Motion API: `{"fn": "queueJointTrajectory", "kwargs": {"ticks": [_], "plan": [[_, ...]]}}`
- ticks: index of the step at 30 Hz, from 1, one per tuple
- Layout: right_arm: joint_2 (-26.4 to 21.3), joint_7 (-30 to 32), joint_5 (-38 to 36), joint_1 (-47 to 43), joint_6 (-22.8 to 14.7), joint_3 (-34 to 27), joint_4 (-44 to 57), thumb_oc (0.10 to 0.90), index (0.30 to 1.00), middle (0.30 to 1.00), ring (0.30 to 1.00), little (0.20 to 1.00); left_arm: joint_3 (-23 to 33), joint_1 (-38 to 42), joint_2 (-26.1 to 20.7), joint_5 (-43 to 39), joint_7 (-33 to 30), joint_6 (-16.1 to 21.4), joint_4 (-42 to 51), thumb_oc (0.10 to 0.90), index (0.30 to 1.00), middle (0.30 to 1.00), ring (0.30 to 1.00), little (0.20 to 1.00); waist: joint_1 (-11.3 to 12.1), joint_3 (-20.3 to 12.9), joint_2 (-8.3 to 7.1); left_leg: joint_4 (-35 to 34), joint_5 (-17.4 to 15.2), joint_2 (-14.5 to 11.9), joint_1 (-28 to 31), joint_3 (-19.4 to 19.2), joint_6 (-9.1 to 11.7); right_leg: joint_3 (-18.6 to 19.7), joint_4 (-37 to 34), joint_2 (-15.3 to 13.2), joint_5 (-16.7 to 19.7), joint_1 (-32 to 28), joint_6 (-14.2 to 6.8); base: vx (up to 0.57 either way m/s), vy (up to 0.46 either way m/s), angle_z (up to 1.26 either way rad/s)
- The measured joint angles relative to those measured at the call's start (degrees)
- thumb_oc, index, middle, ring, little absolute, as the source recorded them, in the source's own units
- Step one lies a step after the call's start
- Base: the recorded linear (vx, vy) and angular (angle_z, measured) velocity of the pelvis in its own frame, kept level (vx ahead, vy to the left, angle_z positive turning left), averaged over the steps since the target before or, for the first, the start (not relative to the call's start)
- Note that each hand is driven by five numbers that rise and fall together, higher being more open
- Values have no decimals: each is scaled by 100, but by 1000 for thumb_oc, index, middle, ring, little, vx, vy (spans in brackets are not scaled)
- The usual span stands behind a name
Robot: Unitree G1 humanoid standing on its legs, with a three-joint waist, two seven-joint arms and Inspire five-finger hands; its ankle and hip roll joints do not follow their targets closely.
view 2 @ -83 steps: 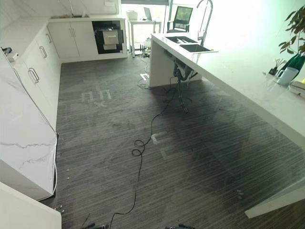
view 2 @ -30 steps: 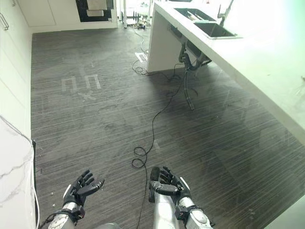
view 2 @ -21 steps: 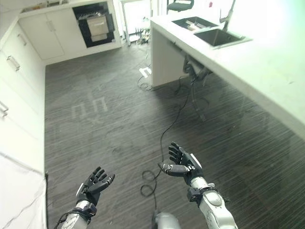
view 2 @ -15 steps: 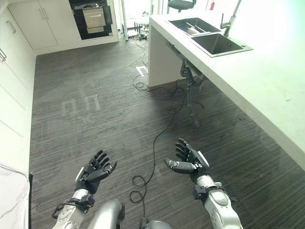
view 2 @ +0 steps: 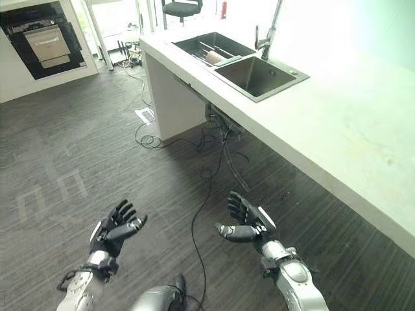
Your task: Place the dishes in the dishwasher.
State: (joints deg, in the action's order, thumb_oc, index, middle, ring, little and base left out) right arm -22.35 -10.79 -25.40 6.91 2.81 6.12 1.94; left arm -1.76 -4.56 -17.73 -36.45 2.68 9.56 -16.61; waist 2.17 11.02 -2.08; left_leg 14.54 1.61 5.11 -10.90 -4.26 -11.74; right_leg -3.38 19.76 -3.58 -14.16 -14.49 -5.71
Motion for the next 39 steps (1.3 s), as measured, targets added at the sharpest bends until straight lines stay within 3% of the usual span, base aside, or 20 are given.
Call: {"fn": "queueJointTrajectory", "kwargs": {"ticks": [2, 4, 5, 7, 8, 10, 13, 15, 16, 18, 20, 21, 22, 25, 27, 30, 32, 35, 36, 39], "plan": [[186, 140, 19, -84, 1, -24, -126, 800, 900, 900, 900, 900, -34, 283, 84, 138, 54, 77, -25, 800, 900, 900, 900, 900, -144, -113, -128, 146, -102, 88, 33, 93, 280, -372, 511, -60, 461, 82, -186, 359, 289, 106], [659, 135, 63, -122, -3, 59, -207, 800, 900, 900, 900, 900, -13, 1, 105, 208, -52, 48, -117, 800, 900, 900, 900, 900, -112, -81, 34, 652, -816, 16, 68, 171, 126, -503, 2837, -138, 2040, 1125, -87, 369, 207, 30], [653, 59, 67, -189, -18, 232, -234, 800, 900, 900, 900, 900, -36, -291, 52, 369, -189, -96, -155, 800, 900, 900, 900, 900, -223, 52, 71, 346, -747, 196, 501, 165, 285, -421, 3741, -386, 1358, 2347, 50, 491, -149, -4], [300, 79, 64, 114, 1, 258, -273, 800, 900, 900, 900, 900, -81, -435, 100, 373, -207, -90, -79, 800, 900, 900, 900, 900, -282, 187, 305, -396, -813, 200, 1159, 518, 1062, -700, 1231, 119, 624, 2979, 96, 625, -218, 72], [193, 55, 56, 318, -87, 207, -235, 800, 900, 900, 900, 900, 25, -297, -7, 359, -180, -33, -83, 800, 900, 900, 900, 900, -477, 276, 83, 65, -1308, 188, 1138, 360, 881, -813, 123, 21, 633, 3335, 2, 418, -138, 111], [185, 31, 57, 471, -102, 196, -286, 800, 900, 900, 900, 900, 207, -334, -40, 347, -209, -45, -105, 800, 900, 900, 900, 900, -517, 320, -363, 141, -1542, 749, 1454, 371, 820, -451, 293, -382, 878, 4059, 282, 422, -135, 70], [8, 48, 55, 629, -107, 79, -280, 800, 900, 900, 900, 900, 76, -553, 213, 349, -214, -48, -12, 800, 900, 900, 900, 900, -699, 380, 34, -122, -1622, 761, 2213, 888, 793, -444, 119, 163, 1303, 4131, 704, 316, -151, 54], [-162, 46, 55, 626, -107, 87, -272, 800, 900, 900, 900, 900, -69, -596, 294, 351, -218, -43, 98, 800, 900, 900, 900, 900, -658, 206, -43, 85, -1652, 991, 2589, 885, 957, -591, -388, 323, 1893, 3296, 1488, 366, -172, 58], [-256, 88, 58, 351, -89, 69, -431, 800, 900, 900, 900, 900, -72, -550, 477, 343, -247, -49, 116, 800, 900, 900, 900, 900, -555, 159, 201, 459, -1834, 870, 2506, 909, 1071, -489, -372, 426, 1902, 3208, 1549, 340, -138, 33], [-222, 145, 57, 104, -63, -19, -383, 800, 900, 900, 900, 900, -65, -526, 439, 346, -235, -32, 502, 800, 900, 900, 900, 900, -355, 120, 164, 501, -2075, 502, 2317, 893, 1175, -456, -375, 448, 1645, 3044, 1597, 222, -86, 11], [-220, 139, 62, -83, -126, -178, -133, 800, 900, 900, 900, 900, -16, -558, 320, 368, -232, 171, 830, 800, 900, 900, 900, 900, -212, 104, 119, 501, -1960, -49, 1962, 836, 1411, -471, -365, 390, 1445, 2649, 1457, 303, -159, 1], [-257, 133, 72, -103, -135, -264, -28, 800, 900, 900, 900, 900, -24, -527, 267, 382, -226, 203, 831, 800, 900, 900, 900, 900, -251, 69, 187, 496, -1485, -277, 1813, 808, 1576, -547, -296, 411, 1261, 2539, 1372, 270, -162, 29], [-445, 66, 287, -8, -205, -301, 13, 800, 900, 900, 900, 900, -29, -500, 102, 410, -203, 251, 791, 800, 900, 900, 900, 900, -301, -13, -66, 1414, -789, -19, 1510, 379, 2156, -476, -231, 113, 1063, 2285, 1250, 196, -103, 26], [-510, 34, 405, -23, -211, -362, -68, 800, 900, 900, 900, 900, -12, -483, 90, 399, -182, 432, 807, 800, 900, 900, 900, 900, -171, 21, -129, 2794, -787, -377, 114, -90, 1665, -241, -476, 84, 864, 2043, 1369, 273, 53, -20], [-500, 5, 400, -31, -185, -347, -114, 800, 900, 900, 900, 900, -3, -535, 93, 334, -182, 437, 733, 800, 900, 900, 900, 900, -175, 79, -191, 1175, -777, -899, -65, -465, 1446, -258, -564, 169, 751, 1770, 1221, 325, 285, -19], [-503, -115, 394, -136, -184, -443, -60, 800, 900, 900, 900, 900, -1, -592, 123, 326, -133, 446, 716, 800, 900, 900, 900, 900, -220, 138, 164, -213, -556, -1422, -535, 204, 1619, -74, -256, 519, 390, 1653, 969, 349, 313, -40], [-523, -303, 397, -102, -184, -458, 6, 800, 900, 900, 900, 900, 115, -716, 230, 323, -55, 534, 735, 800, 900, 900, 900, 900, -91, 181, 328, -250, -396, -1407, -795, 1035, 1800, 224, 11, 603, 157, 1654, 1069, 285, 267, -74], [-887, -355, 390, 111, -102, -450, 281, 800, 900, 900, 900, 900, 210, -715, 327, 324, -127, 671, 793, 800, 900, 900, 900, 900, -87, 142, 417, -98, -342, -1246, -550, 671, 1587, 600, 88, 202, -264, 1295, 425, 340, 334, -57], [-880, -269, 383, 116, -83, -533, 501, 800, 900, 900, 900, 900, 200, -494, 282, 342, -224, 667, 771, 800, 900, 900, 900, 900, -194, 137, 355, -140, 258, -1076, -389, 513, 1479, 538, 82, -74, -378, 1050, 205, 354, 314, -18], [-501, -218, 237, 141, -110, -566, 1501, 800, 900, 900, 900, 900, 186, 329, -448, 861, -225, 689, 1103, 800, 900, 900, 900, 900, -176, 44, -116, 50, 29, -374, -169, 159, 940, 261, 339, -894, 95, 994, -106, 359, 266, 5]]}}
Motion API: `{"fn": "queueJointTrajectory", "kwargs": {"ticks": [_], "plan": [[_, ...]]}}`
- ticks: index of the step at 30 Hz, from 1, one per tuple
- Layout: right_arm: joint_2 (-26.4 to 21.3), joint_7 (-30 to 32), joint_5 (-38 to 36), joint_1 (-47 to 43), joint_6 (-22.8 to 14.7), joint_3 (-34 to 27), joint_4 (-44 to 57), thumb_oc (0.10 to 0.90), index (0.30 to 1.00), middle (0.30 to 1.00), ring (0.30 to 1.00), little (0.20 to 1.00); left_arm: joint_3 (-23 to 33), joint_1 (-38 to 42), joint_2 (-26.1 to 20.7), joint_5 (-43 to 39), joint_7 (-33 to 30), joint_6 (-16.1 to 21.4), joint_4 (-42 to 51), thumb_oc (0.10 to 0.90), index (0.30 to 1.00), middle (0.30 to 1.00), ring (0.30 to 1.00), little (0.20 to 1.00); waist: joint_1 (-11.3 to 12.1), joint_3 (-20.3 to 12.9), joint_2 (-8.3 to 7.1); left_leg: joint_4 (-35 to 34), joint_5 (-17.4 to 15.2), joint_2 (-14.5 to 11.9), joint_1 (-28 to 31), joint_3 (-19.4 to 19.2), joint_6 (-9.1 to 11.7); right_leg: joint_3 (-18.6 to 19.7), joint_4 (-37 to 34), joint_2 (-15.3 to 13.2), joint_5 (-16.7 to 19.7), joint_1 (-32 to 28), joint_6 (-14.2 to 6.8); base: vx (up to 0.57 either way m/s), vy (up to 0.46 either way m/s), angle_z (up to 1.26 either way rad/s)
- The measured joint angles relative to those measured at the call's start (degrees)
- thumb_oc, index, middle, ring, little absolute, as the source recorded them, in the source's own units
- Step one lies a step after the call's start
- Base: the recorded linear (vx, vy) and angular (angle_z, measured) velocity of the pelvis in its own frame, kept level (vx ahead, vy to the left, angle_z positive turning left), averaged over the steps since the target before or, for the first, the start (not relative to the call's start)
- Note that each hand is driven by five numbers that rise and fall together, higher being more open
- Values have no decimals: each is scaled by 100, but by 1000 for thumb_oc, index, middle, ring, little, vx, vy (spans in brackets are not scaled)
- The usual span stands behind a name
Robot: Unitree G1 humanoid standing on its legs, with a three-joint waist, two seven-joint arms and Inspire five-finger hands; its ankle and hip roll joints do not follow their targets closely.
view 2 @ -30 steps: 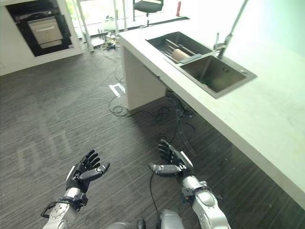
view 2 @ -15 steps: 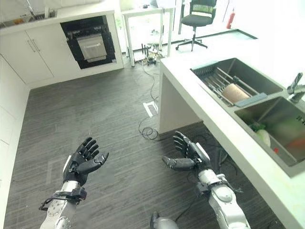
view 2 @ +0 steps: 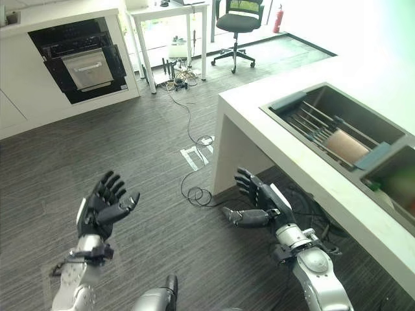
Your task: Place the dishes in the dishwasher.
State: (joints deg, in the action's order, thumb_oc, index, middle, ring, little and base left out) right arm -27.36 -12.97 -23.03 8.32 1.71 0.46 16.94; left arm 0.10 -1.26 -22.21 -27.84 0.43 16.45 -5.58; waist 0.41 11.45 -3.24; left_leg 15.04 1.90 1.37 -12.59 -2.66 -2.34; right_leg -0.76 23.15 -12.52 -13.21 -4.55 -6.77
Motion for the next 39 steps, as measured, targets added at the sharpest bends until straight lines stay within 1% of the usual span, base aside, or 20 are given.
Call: {"fn": "queueJointTrajectory", "kwargs": {"ticks": [4, 6, 9, 10, 12, 13, 14, 16, 18, 22, 25, 27, 29, 32, 33, 34, 35, 36, 37, 39], "plan": [[137, -28, -336, 16, -23, -238, 53, 800, 900, 900, 900, 900, 121, 8, -349, 387, 242, 251, 1000, 800, 900, 900, 900, 900, -18, 18, -10, -258, -254, 6, 556, -195, -220, -193, -45, 11, 1043, 24, -426, 203, 159, -30], [356, 6, -416, 4, -72, -349, 51, 800, 900, 900, 900, 900, 141, 10, -352, 380, 253, 378, 1122, 800, 900, 900, 900, 900, -44, 21, -4, -256, -344, -176, 673, -655, -253, -516, 604, -182, 1235, 518, -464, 36, -75, -106], [345, 51, -415, -49, -169, -321, 46, 800, 900, 900, 900, 900, 148, -21, -352, 369, 218, 351, 1162, 800, 900, 900, 900, 900, -43, 48, -176, -287, -564, -357, 713, -1434, 87, -1776, -324, -353, 1213, 905, -386, 29, -191, -161], [377, 102, -413, -434, -298, -115, 60, 800, 900, 900, 900, 900, 362, -119, -352, 341, 19, 355, 1256, 800, 900, 900, 900, 900, -6, 148, -491, 236, -968, -360, 483, -1940, 147, -2543, -368, -827, 1051, 1497, -546, 201, -166, -225], [374, 304, -388, -444, -431, -72, 103, 800, 900, 900, 900, 900, 177, -99, -309, 350, -128, 335, 1153, 800, 900, 900, 900, 900, -71, 170, -531, 143, -1015, -238, 469, -2125, 215, -2484, -376, -918, 1165, 2016, -469, 246, -206, -144], [450, 469, -334, -423, -449, -57, 96, 800, 900, 900, 900, 900, 106, -106, -321, 392, -115, 342, 1139, 800, 900, 900, 900, 900, -143, 120, -705, 56, -1196, -84, 545, -2106, 739, -2343, -529, -947, 1317, 2232, -431, 190, -196, -25], [404, 638, -266, -419, -573, -105, 141, 800, 900, 900, 900, 900, 37, -33, -346, 403, -118, 342, 1119, 800, 900, 900, 900, 900, -360, 182, -606, 1242, -1545, -204, 216, -1552, 129, -1918, -328, -957, 1244, 2345, -671, 135, -157, -42], [245, 1011, -189, -264, -759, -191, 136, 800, 900, 900, 900, 900, -24, -68, -130, 401, -276, 340, 1157, 800, 900, 900, 900, 900, -384, 182, -332, 1059, -1678, -362, 579, -1309, 142, -1724, -312, -731, 1273, 2095, -286, 365, -367, -28], [228, 1055, -181, -258, -760, -166, 60, 800, 900, 900, 900, 900, -59, -89, -99, 364, -430, 337, 1180, 800, 900, 900, 900, 900, -490, 163, -137, 877, -1632, -580, 661, -1301, 249, -1707, -231, -449, 1249, 2074, -102, 318, -314, -8], [76, 1098, -185, -239, -770, -256, 33, 800, 900, 900, 900, 900, -12, -164, 23, 344, -637, 373, 1484, 800, 900, 900, 900, 900, -606, -137, 144, -15, -1182, -1080, 1430, -1461, 871, -1744, -135, 251, 917, 1922, 596, 223, -255, -43], [0, 1096, -196, -279, -793, -371, -155, 800, 900, 900, 900, 900, -133, -85, 64, 349, -644, 446, 1595, 800, 900, 900, 900, 900, -579, -179, 75, 131, -691, -1301, 1713, -1369, 1311, -1655, 158, 535, 404, 1801, 891, 245, -234, -54], [28, 1139, -198, -267, -787, -463, -226, 800, 900, 900, 900, 900, -228, -140, 231, 405, -612, 564, 1610, 800, 900, 900, 900, 900, -321, -157, -53, 1302, -446, -1272, 1264, -1044, 1231, -1212, 39, 637, 379, 1554, 1172, 188, 2, -85], [66, 1146, -191, -261, -774, -449, -226, 800, 900, 900, 900, 900, -153, -390, 204, 643, -595, 723, 1716, 800, 900, 900, 900, 900, -313, -156, -35, 752, -814, -799, 765, -809, 987, -1098, -389, 873, 444, 1126, 1165, 270, 221, -72], [76, 1160, -169, -263, -781, -432, -206, 800, 900, 900, 900, 900, -130, -579, 17, 641, -490, 769, 1889, 800, 900, 900, 900, 900, -276, -150, -27, 43, -796, -631, 494, -811, 678, -972, -560, 1146, 464, 940, 1129, 227, 176, -53], [53, 1170, -180, -312, -788, -467, -198, 800, 900, 900, 900, 900, -123, -588, 149, 617, -294, 827, 1943, 800, 900, 900, 900, 900, -301, 41, 413, -127, -482, -796, 22, -96, 556, -717, 132, 1625, 462, 1163, 22, 250, 146, -71], [-102, 1160, -180, -333, -789, -442, -91, 800, 900, 900, 900, 900, -53, -582, 218, 608, -229, 852, 1972, 800, 900, 900, 900, 900, -261, 80, 539, -35, -348, -949, -194, 122, 496, -495, 461, 1564, 142, 1347, 642, 278, 188, -78], [-177, 1151, -180, -339, -822, -462, 0, 800, 900, 900, 900, 900, -16, -489, 257, 604, -192, 891, 1940, 800, 900, 900, 900, 900, -306, 163, 494, 199, -313, -1002, -440, 242, 729, -412, 567, 1477, -279, 1351, 1198, 249, 216, -35], [-114, 1210, -176, -310, -812, -436, -38, 800, 900, 900, 900, 900, -71, -475, 307, 597, -89, 838, 1868, 800, 900, 900, 900, 900, -352, 152, 632, 188, -291, -1014, -693, 462, 848, -329, 599, 1591, -331, 1333, 1144, 149, 180, -72], [-164, 1224, -173, -337, -778, -382, -110, 800, 900, 900, 900, 900, -91, -480, 267, 598, 62, 834, 1829, 800, 900, 900, 900, 900, -110, 158, 648, 120, -289, -977, -753, 478, 838, -80, 571, 1617, -289, 1346, 1169, 155, 229, -83], [-335, 1229, -176, -321, -729, -320, -156, 800, 900, 900, 900, 900, -135, -411, 203, 570, 266, 828, 1801, 800, 900, 900, 900, 900, -63, 152, 646, 67, -261, -878, -786, 269, 773, 34, 317, 1588, -183, 1097, 1145, 221, 320, -71]]}}
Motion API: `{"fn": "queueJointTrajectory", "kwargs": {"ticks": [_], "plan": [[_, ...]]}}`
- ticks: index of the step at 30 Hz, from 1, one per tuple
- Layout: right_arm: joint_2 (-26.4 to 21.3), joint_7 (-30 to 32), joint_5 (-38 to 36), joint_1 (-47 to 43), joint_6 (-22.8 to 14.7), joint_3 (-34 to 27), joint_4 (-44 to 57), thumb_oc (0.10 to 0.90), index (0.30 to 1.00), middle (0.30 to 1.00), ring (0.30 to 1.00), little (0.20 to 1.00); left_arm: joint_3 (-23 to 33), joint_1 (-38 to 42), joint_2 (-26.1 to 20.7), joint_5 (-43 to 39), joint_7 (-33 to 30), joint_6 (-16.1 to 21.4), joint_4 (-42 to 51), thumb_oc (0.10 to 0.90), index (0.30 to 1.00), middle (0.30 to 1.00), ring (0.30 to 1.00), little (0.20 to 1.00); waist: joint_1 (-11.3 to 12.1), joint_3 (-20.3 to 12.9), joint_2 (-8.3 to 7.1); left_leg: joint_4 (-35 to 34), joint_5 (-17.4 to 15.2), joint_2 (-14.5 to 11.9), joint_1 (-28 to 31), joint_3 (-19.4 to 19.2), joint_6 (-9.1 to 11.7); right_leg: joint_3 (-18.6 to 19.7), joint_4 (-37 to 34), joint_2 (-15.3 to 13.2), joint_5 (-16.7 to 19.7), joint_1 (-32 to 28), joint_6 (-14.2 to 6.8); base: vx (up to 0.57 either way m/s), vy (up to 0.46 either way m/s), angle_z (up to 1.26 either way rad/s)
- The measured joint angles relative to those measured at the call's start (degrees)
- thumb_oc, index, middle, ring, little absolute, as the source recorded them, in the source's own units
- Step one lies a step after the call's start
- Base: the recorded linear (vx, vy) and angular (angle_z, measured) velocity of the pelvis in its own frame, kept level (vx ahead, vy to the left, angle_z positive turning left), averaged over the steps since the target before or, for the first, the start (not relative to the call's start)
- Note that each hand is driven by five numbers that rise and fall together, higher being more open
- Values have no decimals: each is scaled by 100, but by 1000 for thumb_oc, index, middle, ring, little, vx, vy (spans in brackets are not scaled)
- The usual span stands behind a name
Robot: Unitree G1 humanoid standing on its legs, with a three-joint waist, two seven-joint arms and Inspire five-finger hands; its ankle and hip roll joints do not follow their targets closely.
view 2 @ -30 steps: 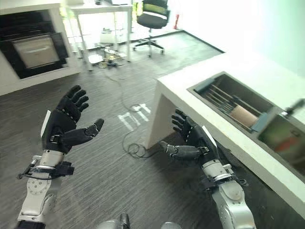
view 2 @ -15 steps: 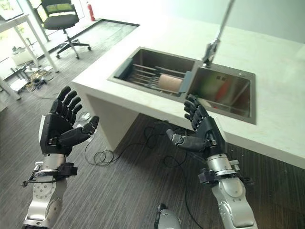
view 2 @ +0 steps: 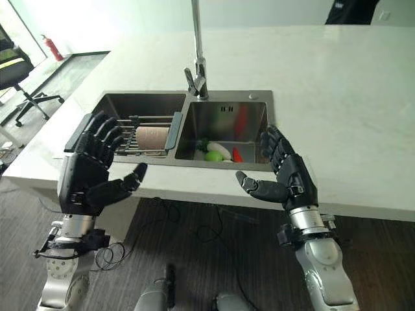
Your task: Place the dishes in the dishwasher.
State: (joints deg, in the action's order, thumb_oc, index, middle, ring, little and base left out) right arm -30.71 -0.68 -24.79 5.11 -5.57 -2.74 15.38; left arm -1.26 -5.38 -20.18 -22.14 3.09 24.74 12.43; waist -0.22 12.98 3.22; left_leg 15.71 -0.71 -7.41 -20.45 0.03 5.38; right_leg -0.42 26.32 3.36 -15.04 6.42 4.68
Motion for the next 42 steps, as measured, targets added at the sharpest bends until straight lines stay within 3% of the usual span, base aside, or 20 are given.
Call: {"fn": "queueJointTrajectory", "kwargs": {"ticks": [3, 4, 6, 9, 11, 15, 16, 18, 21, 22, 23, 24, 25, 28, 30, 34, 38, 40, 41, 42], "plan": [[-76, -7, -7, 30, -11, -172, 13, 800, 900, 900, 900, 900, -69, 123, -241, -47, 224, -48, -1, 800, 900, 900, 900, 900, -112, -39, -23, -243, 114, 187, 644, -127, -186, -10, -361, -154, -86, -495, -272, 187, 234, -4], [-2, -2, -7, 35, -12, -259, 11, 800, 900, 900, 900, 900, -78, 162, -245, -185, 252, -90, -7, 800, 900, 900, 900, 900, -122, -37, -45, -344, 503, 256, 813, -167, -230, -14, -281, -242, -181, -532, -431, 178, 191, 7], [151, 29, 1, 51, -10, -251, 18, 800, 900, 900, 900, 900, -70, 223, -219, -293, 233, -224, -15, 800, 900, 900, 900, 900, -41, -55, -220, -296, 354, 529, 882, -269, -455, -24, -368, -539, -217, -650, -634, 162, 170, 7], [347, 115, 3, 34, -9, -248, 20, 800, 900, 900, 900, 900, -56, 469, -214, -397, 259, -242, -24, 800, 900, 900, 900, 900, 104, -60, -361, -164, 146, 862, 886, -284, -683, -231, -521, -903, -233, -815, -774, 138, 189, 16], [509, 170, 10, -35, -7, -247, 20, 800, 900, 900, 900, 900, 19, 519, -218, -427, 265, -256, -19, 800, 900, 900, 900, 900, 214, -67, -397, -41, -3, 984, 878, -313, -782, -323, -656, -1038, -205, -945, -825, 116, 197, 10], [598, 186, 231, -61, 6, -246, 40, 800, 900, 900, 900, 900, 227, 502, -278, -453, 387, -357, -10, 800, 900, 900, 900, 900, 215, -93, -425, -107, -159, 1137, 972, -316, -907, -489, -571, -1210, 115, -972, -1036, 114, 197, 5], [650, 194, 274, -59, 6, -245, 44, 800, 900, 900, 900, 900, 210, 502, -340, -452, 413, -380, -5, 800, 900, 900, 900, 900, 170, -108, -421, -91, -243, 1136, 985, -306, -1030, -547, -436, -1178, 332, -900, -1062, 135, 197, -5], [679, 184, 446, -49, 53, -183, 45, 800, 900, 900, 900, 900, 196, 463, -345, -453, 412, -503, 17, 800, 900, 900, 900, 900, 78, -108, -409, -169, -200, 1116, 1117, -281, -1025, -522, 325, -1187, 326, -448, -1088, 72, 42, -5], [510, 39, 459, -46, 62, -29, 84, 800, 900, 900, 900, 900, 201, 450, -383, -465, 416, -627, 12, 800, 900, 900, 900, 900, 12, -107, -401, -396, -145, 1154, 1246, -312, -939, -658, -96, -1024, 285, 205, -1070, 17, -102, -8], [363, -59, 459, -43, 66, -1, 88, 800, 900, 900, 900, 900, 199, 452, -375, -465, 430, -628, -24, 800, 900, 900, 900, 900, 8, -108, -426, -521, -221, 1185, 1255, -460, -857, -770, -210, -1019, 395, 654, -937, 86, -155, -2], [373, -67, 458, -41, 68, 22, 93, 800, 900, 900, 900, 900, 206, 463, -394, -470, 447, -630, -74, 800, 900, 900, 900, 900, -12, -103, -557, -267, -403, 1218, 1204, -740, -856, -764, -354, -1185, 479, 818, -971, 92, -144, 29], [245, -64, 456, -52, 66, 18, 143, 800, 900, 900, 900, 900, 186, 487, -440, -466, 467, -644, -93, 800, 900, 900, 900, 900, -181, -107, -569, 339, -690, 1183, 1077, -604, -1187, -666, -275, -1351, 527, 980, -1097, 87, -159, 32], [239, -68, 451, -76, 113, 72, 137, 800, 900, 900, 900, 900, 183, 443, -379, -466, 454, -671, -118, 800, 900, 900, 900, 900, -200, -102, -645, 516, -827, 1271, 1038, -689, -1096, -499, -242, -1486, 718, 1052, -1055, 76, -126, 28], [241, -73, 449, -71, 130, 93, 144, 800, 900, 900, 900, 900, 96, 385, -315, -482, 460, -725, -61, 800, 900, 900, 900, 900, -103, -107, -568, 481, -787, 1138, 1133, -652, -1121, -496, -522, -1220, 1049, 775, -967, 93, -140, -8], [344, -68, 454, -69, 181, 101, 144, 800, 900, 900, 900, 900, 82, 355, -321, -686, 483, -789, -59, 800, 900, 900, 900, 900, -111, -111, -548, 348, -779, 1023, 1318, -603, -1006, -577, -851, -1102, 1302, 519, -894, 87, -137, -4], [369, -16, 461, -55, 221, 90, 144, 800, 900, 900, 900, 900, 111, 354, -314, -1187, 538, -906, 9, 800, 900, 900, 900, 900, -150, -124, -533, -134, -658, 824, 1728, -602, -697, -535, -834, -837, 1147, 401, -653, 144, -194, -17], [282, -46, 456, -38, 231, 31, 140, 800, 900, 900, 900, 900, 123, 292, -321, -1305, 513, -931, 283, 800, 900, 900, 900, 900, -123, -125, -544, -441, -484, 730, 2022, -759, -426, -503, -522, -749, 857, 451, -461, 67, -129, -15], [344, -64, 460, -40, 231, -2, -8, 800, 900, 900, 900, 900, 125, 267, -290, -1225, 514, -924, 310, 800, 900, 900, 900, 900, -37, -103, -761, 738, -188, 823, 1482, -677, 30, -310, -436, -917, 734, 421, -293, 27, 85, -15], [332, -66, 459, -28, 251, -31, -36, 800, 900, 900, 900, 900, 124, 238, -259, -1004, 513, -876, 298, 800, 900, 900, 900, 900, 14, -49, -811, 1401, -203, 736, 998, -456, 46, -287, -539, -907, 834, 357, -367, 62, 279, -31], [337, -80, 458, -53, 263, -30, -36, 800, 900, 900, 900, 900, 137, 209, -303, -829, 511, -773, 302, 800, 900, 900, 900, 900, 58, -90, -652, 928, -328, 463, 933, -361, 0, -332, -597, -759, 850, 336, -389, 112, 392, -27]]}}
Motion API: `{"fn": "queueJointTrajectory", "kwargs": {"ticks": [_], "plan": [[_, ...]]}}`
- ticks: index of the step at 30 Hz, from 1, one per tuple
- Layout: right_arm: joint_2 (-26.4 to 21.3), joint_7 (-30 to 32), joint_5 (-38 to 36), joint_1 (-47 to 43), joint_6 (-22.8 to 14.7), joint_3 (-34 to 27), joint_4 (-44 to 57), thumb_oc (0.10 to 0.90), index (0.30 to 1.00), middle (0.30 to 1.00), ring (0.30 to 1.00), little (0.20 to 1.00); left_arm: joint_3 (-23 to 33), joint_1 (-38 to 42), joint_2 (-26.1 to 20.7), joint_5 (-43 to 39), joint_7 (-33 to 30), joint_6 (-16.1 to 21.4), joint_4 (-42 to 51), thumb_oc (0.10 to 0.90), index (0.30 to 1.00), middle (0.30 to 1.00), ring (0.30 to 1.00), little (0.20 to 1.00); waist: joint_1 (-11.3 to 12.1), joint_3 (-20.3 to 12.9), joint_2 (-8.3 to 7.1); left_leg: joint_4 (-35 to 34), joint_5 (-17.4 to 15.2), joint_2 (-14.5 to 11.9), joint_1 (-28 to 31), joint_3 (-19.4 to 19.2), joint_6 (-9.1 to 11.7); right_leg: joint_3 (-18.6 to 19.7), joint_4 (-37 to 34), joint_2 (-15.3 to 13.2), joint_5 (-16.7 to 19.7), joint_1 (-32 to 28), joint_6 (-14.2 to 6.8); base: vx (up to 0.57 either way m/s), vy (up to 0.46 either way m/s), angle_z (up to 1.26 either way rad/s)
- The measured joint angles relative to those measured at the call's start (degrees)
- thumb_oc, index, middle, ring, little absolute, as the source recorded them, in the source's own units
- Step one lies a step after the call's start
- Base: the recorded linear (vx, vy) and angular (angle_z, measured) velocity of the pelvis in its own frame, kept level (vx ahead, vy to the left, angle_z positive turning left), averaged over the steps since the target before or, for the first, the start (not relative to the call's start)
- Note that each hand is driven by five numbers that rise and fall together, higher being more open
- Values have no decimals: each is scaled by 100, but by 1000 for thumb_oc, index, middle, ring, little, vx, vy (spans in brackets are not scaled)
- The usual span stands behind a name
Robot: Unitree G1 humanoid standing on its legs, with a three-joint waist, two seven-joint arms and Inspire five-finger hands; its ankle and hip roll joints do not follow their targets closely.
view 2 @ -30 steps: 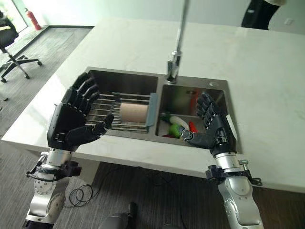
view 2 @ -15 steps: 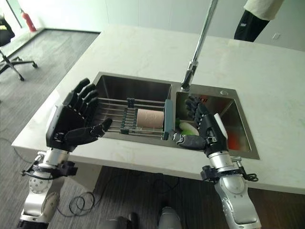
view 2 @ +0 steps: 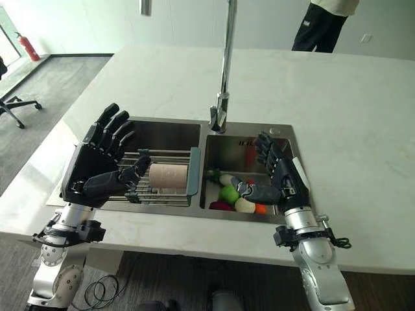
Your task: Place the dishes in the dishwasher.
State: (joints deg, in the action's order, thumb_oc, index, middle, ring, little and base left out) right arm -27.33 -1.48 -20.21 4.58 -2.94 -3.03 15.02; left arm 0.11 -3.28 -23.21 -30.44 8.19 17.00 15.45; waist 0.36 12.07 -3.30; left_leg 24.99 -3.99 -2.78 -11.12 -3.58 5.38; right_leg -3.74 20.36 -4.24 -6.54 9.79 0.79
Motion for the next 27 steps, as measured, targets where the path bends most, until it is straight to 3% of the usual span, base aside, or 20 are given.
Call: {"fn": "queueJointTrajectory", "kwargs": {"ticks": [1, 2, 5, 7, 12, 16, 21, 27], "plan": [[-13, -47, -4, -33, 8, -26, -43, 800, 900, 900, 900, 900, -5, 0, -13, 131, 12, 130, -14, 800, 900, 900, 900, 900, -130, -10, 130, -694, 13, -429, 25, 131, -34, 21, 88, 219, -69, 20, 26, 111, 391, -32], [-9, -82, -4, -42, 14, -62, -71, 800, 900, 900, 900, 900, 32, 0, -61, 246, 91, 163, -27, 800, 900, 900, 900, 900, -200, -20, 222, -666, -87, -508, 27, 284, -90, 22, 71, 290, -72, 88, 26, 87, 272, -33], [-81, -106, -19, 107, 45, -293, -70, 800, 900, 900, 900, 900, 61, 48, -134, 495, 389, 128, -43, 800, 900, 900, 900, 900, -434, -55, 399, -645, -229, -470, 245, 186, -71, -47, 80, 279, -52, 124, 54, 40, 148, -10], [-217, -110, -24, 128, 74, -493, -69, 800, 900, 900, 900, 900, -5, 173, -550, 490, 620, -50, -81, 800, 900, 900, 900, 900, -523, -64, 573, -935, -280, -442, 534, 203, -13, -84, 163, 267, -67, 184, 62, 36, 154, 16], [-257, -141, 9, 118, 117, -550, 75, 800, 900, 900, 900, 900, 308, 139, -764, 664, 621, -233, -197, 800, 900, 900, 900, 900, -368, -99, 638, -1011, -224, 20, 535, 177, -236, -73, 219, -207, -57, 182, -223, 16, 91, 19], [-272, -146, 108, -9, 140, -391, 75, 800, 900, 900, 900, 900, 362, 178, -1018, 722, 624, -444, -229, 800, 900, 900, 900, 900, -163, -106, 627, -995, -231, 145, 519, 223, -351, -93, 51, -321, 23, 83, -355, 16, 60, 13], [-632, -205, 97, -251, 139, -228, 59, 800, 900, 900, 900, 900, 274, 661, -1837, 1398, 599, -636, -949, 800, 900, 900, 900, 900, -298, -273, 454, -987, -232, 168, 536, 193, -386, -67, 10, -342, 39, 80, -383, 37, 58, -3], [-638, -247, 94, -263, 145, -221, 38, 800, 900, 900, 900, 900, 183, 1045, -2019, 2005, 497, -833, -1093, 800, 900, 900, 900, 900, -455, -342, 462, -1006, -250, 135, 629, -17, -414, 131, -27, -294, 81, 89, -423, 17, 18, -18]]}}
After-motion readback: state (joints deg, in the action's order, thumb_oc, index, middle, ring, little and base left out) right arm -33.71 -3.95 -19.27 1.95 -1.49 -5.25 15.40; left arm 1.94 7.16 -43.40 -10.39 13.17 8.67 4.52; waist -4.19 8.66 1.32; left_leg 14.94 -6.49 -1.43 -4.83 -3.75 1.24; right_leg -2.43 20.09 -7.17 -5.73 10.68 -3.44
